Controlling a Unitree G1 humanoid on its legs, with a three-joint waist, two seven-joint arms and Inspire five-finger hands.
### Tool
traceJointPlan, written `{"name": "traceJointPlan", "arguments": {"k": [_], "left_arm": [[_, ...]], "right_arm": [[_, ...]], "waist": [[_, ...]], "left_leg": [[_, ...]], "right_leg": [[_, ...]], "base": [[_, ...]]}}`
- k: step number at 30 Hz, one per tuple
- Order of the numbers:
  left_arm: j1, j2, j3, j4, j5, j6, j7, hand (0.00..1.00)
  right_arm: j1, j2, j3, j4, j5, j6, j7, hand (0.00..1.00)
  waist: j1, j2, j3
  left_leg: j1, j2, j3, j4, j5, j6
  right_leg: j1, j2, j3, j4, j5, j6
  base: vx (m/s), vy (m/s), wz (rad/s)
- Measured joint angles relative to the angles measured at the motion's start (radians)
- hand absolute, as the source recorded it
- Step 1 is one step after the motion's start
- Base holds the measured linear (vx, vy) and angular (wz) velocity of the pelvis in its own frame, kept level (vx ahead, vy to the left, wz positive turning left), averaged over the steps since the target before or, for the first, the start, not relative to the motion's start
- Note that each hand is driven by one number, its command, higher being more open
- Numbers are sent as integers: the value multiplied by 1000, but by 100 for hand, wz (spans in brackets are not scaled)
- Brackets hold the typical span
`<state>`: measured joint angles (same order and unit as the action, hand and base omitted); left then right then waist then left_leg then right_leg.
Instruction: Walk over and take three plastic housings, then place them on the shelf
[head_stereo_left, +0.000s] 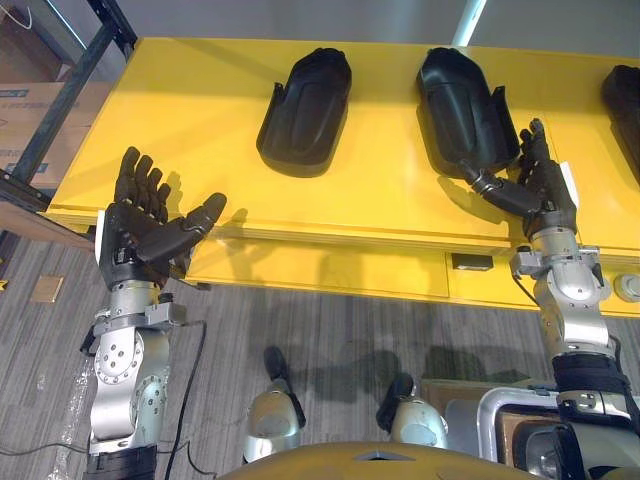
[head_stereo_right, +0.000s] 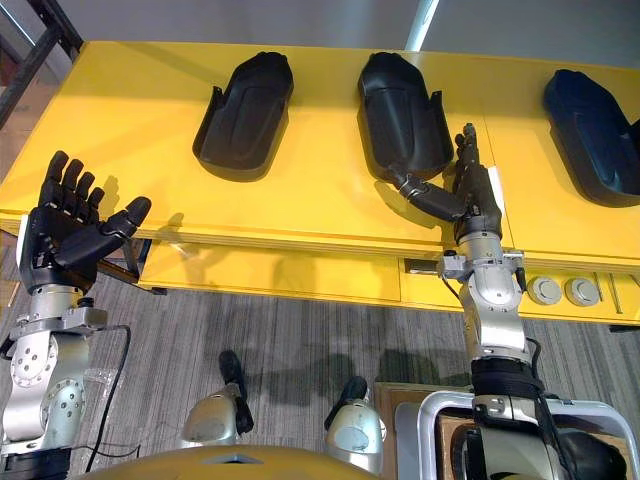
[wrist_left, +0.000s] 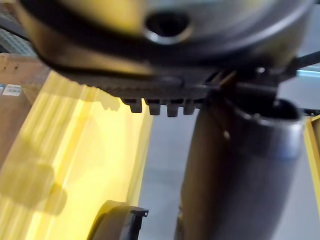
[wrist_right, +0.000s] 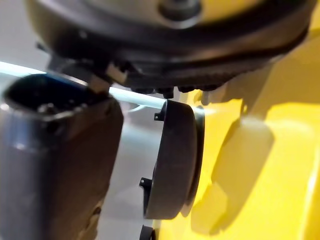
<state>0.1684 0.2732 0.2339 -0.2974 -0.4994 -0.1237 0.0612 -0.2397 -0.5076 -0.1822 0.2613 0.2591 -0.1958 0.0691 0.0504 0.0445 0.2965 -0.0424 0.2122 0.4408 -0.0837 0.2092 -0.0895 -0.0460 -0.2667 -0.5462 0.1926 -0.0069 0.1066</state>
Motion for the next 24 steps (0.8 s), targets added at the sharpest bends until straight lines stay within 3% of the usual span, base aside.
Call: {"name": "traceJointPlan", "arguments": {"k": [24], "left_arm": [[68, -1, -2, 0, 1, 41, -41, 100]], "right_arm": [[129, 50, -2, -113, -20, 52, 87, 100]], "waist": [[-4, -26, -27]], "left_leg": [[44, 6, 9, 0, -8, -10]], "right_leg": [[52, 15, 2, -34, 9, 12]], "base": [[2, -1, 0]]}}
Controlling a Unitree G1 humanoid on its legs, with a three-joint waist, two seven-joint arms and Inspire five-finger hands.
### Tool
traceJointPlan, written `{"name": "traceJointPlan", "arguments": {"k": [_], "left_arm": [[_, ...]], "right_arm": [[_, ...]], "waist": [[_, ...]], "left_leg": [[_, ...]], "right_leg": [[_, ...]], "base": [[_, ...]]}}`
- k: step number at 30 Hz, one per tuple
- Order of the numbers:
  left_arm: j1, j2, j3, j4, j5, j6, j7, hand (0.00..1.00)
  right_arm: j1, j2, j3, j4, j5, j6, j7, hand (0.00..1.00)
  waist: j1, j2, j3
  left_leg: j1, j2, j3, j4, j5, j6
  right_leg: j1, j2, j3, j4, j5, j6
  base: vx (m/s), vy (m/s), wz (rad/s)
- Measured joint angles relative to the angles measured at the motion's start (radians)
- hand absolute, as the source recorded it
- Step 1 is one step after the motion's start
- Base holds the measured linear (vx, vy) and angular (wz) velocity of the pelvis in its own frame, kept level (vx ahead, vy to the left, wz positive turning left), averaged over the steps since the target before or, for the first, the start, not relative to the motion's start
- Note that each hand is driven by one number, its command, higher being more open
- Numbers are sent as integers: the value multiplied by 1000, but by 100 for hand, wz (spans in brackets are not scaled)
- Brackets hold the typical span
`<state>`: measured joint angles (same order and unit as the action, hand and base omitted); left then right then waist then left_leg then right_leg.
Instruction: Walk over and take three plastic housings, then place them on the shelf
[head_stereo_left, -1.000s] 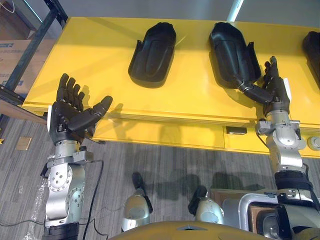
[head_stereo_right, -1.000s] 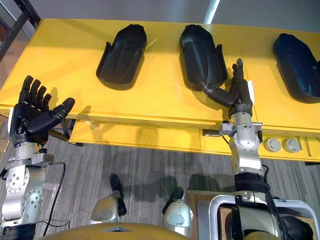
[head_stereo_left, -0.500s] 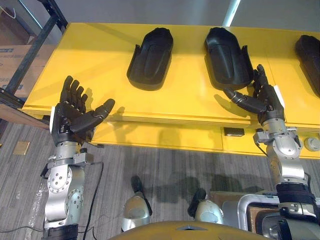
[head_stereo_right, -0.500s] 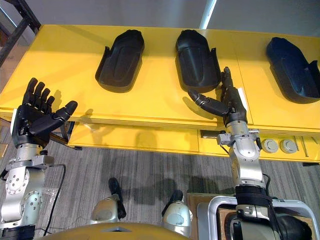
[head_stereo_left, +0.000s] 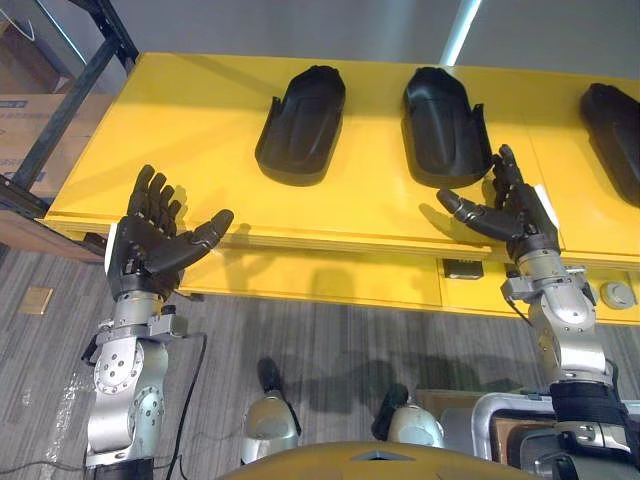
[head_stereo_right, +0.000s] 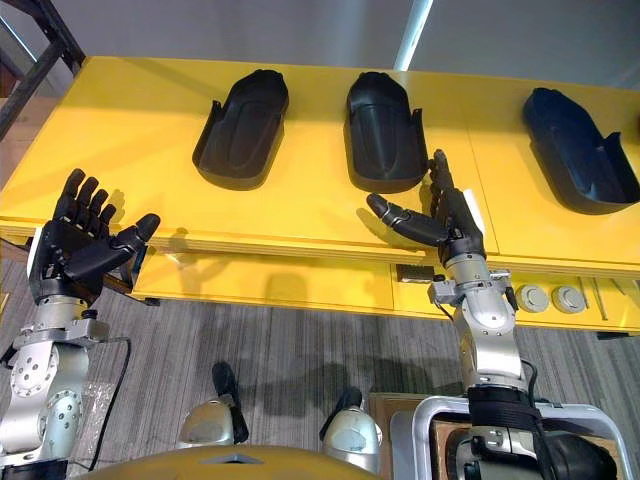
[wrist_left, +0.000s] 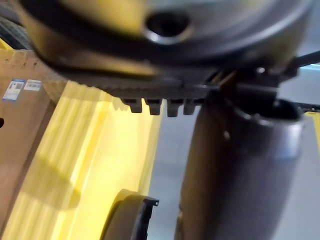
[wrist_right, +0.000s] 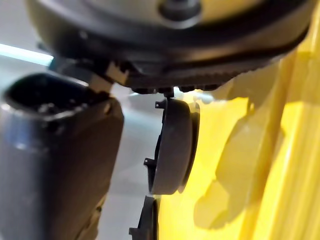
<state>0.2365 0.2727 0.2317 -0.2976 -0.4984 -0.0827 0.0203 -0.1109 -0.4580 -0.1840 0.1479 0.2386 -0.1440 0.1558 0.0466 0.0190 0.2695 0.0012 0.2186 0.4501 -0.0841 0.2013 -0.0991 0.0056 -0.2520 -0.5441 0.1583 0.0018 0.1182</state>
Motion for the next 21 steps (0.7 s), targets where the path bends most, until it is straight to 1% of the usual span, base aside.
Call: {"name": "traceJointPlan", "arguments": {"k": [2, 7, 12, 15, 17, 19, 20, 21], "left_arm": [[1, 0, 0, 0, 0, 0, 0, 100], [8, 0, 0, 0, 0, 0, -1, 100], [9, 0, 0, 0, 0, 1, -2, 100], [8, 0, -1, 0, 0, 1, -3, 100], [12, -3, -2, 0, 0, 1, -2, 100], [14, -16, -4, 0, 0, 1, -1, 100], [14, -23, -4, 0, 0, 0, -1, 100], [14, -34, -10, 0, 0, 0, 1, 100]], "right_arm": [[8, 0, 0, -1, 0, 2, 2, 100], [26, 1, 1, -5, 0, 7, 29, 100], [29, 1, 9, -6, -7, 7, 23, 100], [36, 2, 20, -6, -35, 0, -35, 100], [36, 28, 18, -8, -51, -12, -105, 100], [40, 68, 11, -25, -97, -46, -201, 100], [44, 79, 6, -44, -102, -53, -223, 100], [58, 99, -5, -89, -117, -84, -258, 100]], "waist": [[2, 0, 0], [2, 0, -26], [1, -1, -35], [1, 2, -50], [2, 4, -52], [2, 7, -53], [2, 8, -54], [2, 11, -56]], "left_leg": [[6, 0, 1, 0, -2, -2], [6, 1, 4, 0, -6, -3], [5, 1, 6, 0, -6, -3], [7, 1, 7, 0, -7, -5], [8, 1, 7, 0, -7, -5], [9, 1, 9, 0, -8, -5], [9, 1, 10, 0, -8, -5], [9, 1, 11, 0, -8, -6]], "right_leg": [[7, 1, 0, -5, 1, 0], [13, 6, 0, -23, 7, 3], [13, 8, 1, -29, 10, 3], [18, 9, 1, -37, 14, 4], [18, 10, 1, -37, 15, 4], [18, 10, 3, -40, 17, 4], [18, 10, 4, -41, 17, 4], [18, 10, 5, -42, 18, 5]], "base": [[0, 0, 0], [4, 0, -1], [0, 0, 0], [0, 0, 0], [0, 0, 0], [0, 0, 0], [-1, 8, -3], [1, 8, -4]]}}
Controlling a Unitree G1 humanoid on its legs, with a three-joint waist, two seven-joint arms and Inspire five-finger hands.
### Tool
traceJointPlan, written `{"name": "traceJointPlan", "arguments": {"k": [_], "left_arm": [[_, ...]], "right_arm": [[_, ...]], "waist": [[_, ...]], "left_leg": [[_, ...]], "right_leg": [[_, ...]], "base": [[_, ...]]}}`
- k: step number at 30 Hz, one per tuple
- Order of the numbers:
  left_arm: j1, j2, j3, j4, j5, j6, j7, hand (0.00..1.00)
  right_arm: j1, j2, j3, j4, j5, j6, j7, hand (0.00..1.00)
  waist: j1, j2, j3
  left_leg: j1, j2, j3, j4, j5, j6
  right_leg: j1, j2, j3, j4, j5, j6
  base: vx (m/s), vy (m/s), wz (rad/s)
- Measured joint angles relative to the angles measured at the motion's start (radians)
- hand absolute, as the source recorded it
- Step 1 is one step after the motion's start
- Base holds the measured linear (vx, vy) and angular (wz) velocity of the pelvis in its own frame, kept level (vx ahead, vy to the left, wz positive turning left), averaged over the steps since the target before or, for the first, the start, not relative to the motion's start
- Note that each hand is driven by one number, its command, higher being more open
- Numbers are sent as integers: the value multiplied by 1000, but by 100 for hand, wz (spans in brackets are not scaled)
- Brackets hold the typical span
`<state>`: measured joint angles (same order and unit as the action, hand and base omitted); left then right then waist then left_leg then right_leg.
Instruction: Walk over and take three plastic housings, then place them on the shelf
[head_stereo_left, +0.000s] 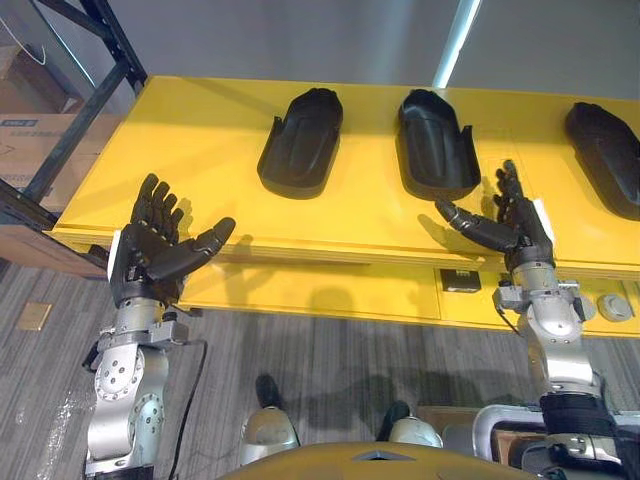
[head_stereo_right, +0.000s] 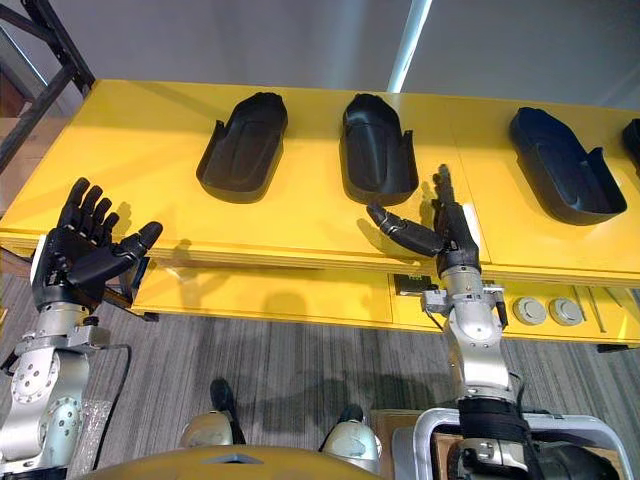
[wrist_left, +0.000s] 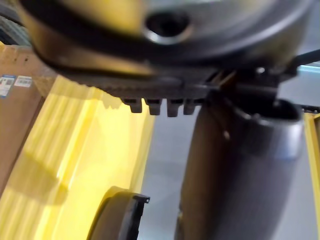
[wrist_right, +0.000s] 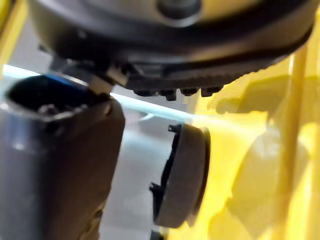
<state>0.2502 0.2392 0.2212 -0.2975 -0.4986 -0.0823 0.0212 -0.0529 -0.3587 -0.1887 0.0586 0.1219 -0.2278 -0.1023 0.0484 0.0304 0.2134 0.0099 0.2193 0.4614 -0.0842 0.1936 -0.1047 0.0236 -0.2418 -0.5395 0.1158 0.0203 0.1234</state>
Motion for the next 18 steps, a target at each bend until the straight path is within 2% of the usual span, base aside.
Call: {"name": "traceJointPlan", "arguments": {"k": [4, 7, 11, 18], "left_arm": [[2, -8, -25, 0, -3, 6, -1, 100], [-2, -8, -31, 0, -11, 41, 0, 100], [-19, -7, -59, 5, -12, 50, 4, 100], [-94, -3, -66, 94, -23, 69, 30, 100]], "right_arm": [[6, 16, -31, -164, -2, -120, -52, 100], [18, 17, -39, -239, -41, -163, -76, 100], [80, 19, -40, -268, -40, -173, -73, 100], [163, 22, -38, -276, -39, -146, -50, 100]], "waist": [[-6, 7, -6], [-22, 1, -15], [-34, -5, -18], [-66, 9, -27]], "left_leg": [[0, 1, 14, 0, -3, -1], [1, 0, 28, 0, -6, 0], [7, 1, 41, 0, -10, -4], [16, 3, 70, 0, -17, -10]], "right_leg": [[-3, 5, 14, -19, 14, -2], [-6, 9, 25, -37, 25, -1], [-9, 11, 38, -40, 28, -1], [-12, 21, 64, -65, 42, -2]], "base": [[-2, 9, -9], [-3, 18, -12], [10, 10, -12], [19, 9, -11]]}}
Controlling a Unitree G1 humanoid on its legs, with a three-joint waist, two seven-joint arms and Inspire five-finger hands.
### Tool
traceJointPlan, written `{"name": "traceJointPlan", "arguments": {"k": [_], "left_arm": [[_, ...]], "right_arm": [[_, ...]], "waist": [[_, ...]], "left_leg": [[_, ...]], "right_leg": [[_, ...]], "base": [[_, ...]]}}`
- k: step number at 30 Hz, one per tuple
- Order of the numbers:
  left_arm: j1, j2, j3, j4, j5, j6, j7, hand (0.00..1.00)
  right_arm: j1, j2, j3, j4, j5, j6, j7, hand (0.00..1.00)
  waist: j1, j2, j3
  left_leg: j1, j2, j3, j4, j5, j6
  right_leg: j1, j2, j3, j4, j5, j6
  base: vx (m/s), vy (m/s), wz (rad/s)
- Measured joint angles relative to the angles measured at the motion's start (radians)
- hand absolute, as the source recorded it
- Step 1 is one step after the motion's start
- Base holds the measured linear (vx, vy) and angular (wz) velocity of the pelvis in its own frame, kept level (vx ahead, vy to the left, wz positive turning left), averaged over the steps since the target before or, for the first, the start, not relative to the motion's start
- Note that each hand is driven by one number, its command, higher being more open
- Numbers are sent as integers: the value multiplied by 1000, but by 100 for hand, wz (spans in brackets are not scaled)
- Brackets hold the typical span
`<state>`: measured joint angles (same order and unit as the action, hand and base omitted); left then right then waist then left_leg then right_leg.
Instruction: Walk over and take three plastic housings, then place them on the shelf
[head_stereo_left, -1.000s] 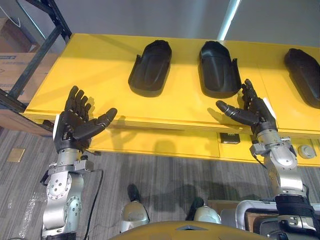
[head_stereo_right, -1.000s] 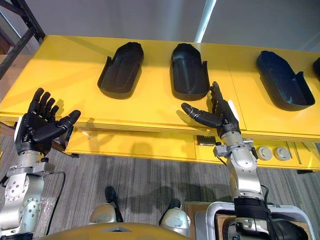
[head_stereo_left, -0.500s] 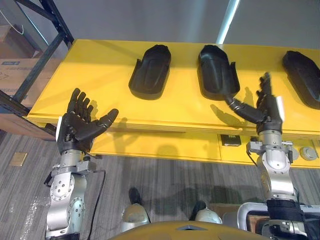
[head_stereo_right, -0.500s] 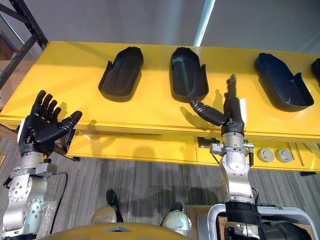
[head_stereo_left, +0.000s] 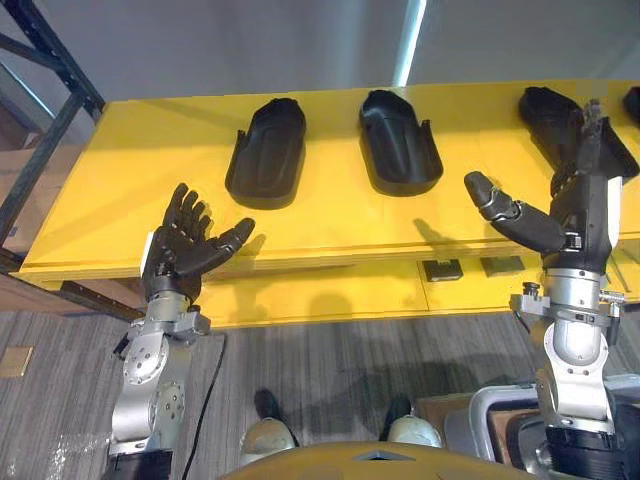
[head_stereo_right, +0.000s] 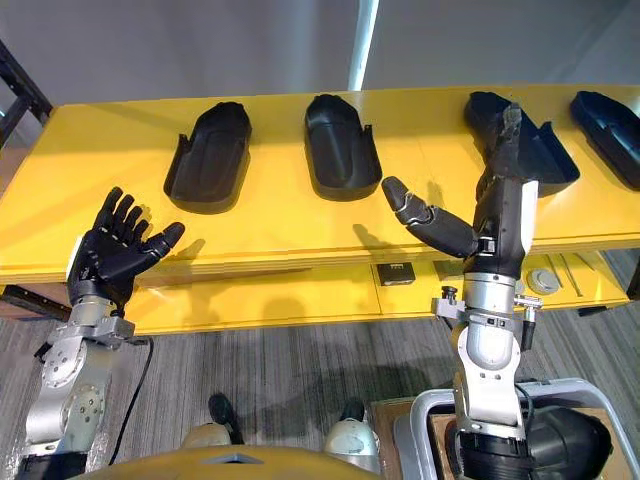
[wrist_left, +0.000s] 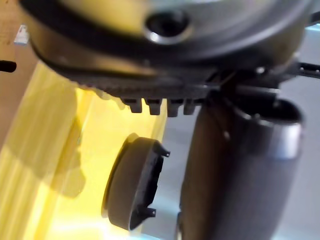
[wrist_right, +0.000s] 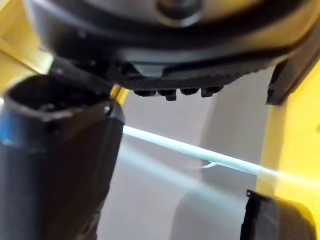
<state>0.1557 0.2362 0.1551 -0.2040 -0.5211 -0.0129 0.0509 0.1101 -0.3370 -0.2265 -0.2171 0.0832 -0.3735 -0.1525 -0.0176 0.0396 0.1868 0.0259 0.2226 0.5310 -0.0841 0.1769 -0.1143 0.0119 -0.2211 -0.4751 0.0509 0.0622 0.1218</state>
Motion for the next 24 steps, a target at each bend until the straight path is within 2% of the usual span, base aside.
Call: {"name": "traceJointPlan", "arguments": {"k": [4, 9, 16, 24], "left_arm": [[-5, 19, 0, 10, 0, 15, 12, 100], [-72, 20, 1, 101, 0, 17, 35, 100], [-124, 59, 3, 168, 0, 15, 54, 100], [-159, 59, 6, 200, -26, 3, 55, 100]], "right_arm": [[41, 0, 0, -44, 4, 21, 13, 100], [54, 0, 0, -53, 22, 24, 17, 100], [64, 1, 1, -54, 29, 32, 17, 100], [70, 2, 1, -54, 44, 36, 19, 100]], "waist": [[-16, 5, -3], [-16, 6, -3], [-21, 9, -4], [-26, 9, -4]], "left_leg": [[2, 0, 17, 0, -5, -1], [14, 0, 31, 0, -11, -3], [17, 0, 42, 0, -14, -5], [16, 0, 53, 0, -18, -8]], "right_leg": [[-11, 0, 16, 0, 4, 0], [-10, 1, 29, 0, 4, -1], [-15, 1, 41, -1, 4, -1], [-26, 2, 51, -1, 5, -1]], "base": [[20, 10, -12], [8, 11, -7], [1, 8, -4], [12, 6, -3]]}}
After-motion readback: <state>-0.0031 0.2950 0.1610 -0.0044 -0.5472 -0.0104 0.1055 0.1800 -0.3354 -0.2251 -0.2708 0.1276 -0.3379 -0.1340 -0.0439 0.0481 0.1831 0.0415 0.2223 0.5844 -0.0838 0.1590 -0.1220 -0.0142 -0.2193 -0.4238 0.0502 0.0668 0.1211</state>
